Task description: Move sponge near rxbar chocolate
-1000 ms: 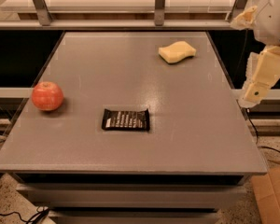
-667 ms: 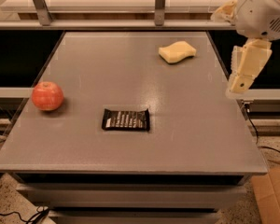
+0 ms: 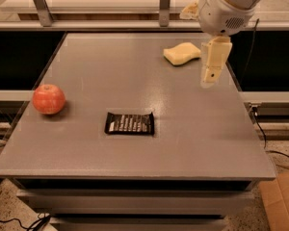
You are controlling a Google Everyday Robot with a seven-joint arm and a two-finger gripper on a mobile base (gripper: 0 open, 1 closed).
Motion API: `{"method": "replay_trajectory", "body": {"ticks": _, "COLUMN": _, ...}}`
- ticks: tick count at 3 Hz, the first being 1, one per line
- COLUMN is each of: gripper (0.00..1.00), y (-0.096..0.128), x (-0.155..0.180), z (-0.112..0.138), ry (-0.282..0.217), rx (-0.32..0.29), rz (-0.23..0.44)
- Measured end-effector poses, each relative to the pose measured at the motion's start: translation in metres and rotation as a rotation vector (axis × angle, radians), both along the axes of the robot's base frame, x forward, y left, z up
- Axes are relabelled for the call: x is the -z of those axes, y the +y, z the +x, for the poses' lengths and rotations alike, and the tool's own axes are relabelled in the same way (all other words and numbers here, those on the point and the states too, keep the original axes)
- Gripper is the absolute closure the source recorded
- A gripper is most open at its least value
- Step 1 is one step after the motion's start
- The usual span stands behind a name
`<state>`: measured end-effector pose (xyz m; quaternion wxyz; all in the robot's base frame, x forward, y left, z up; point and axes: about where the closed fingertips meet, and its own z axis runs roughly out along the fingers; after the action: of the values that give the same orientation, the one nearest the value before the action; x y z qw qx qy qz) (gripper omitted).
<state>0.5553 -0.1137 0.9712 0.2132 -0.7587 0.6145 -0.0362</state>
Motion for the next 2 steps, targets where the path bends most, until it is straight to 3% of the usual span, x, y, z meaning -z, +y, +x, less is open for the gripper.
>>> {"method": "replay_trajectory", "body": {"ticks": 2, "gripper": 0.0, "y": 0.0017, "x": 0.0001, "z": 0.0041, "ry": -0.013, "rx": -0.021, "rz": 0.002}}
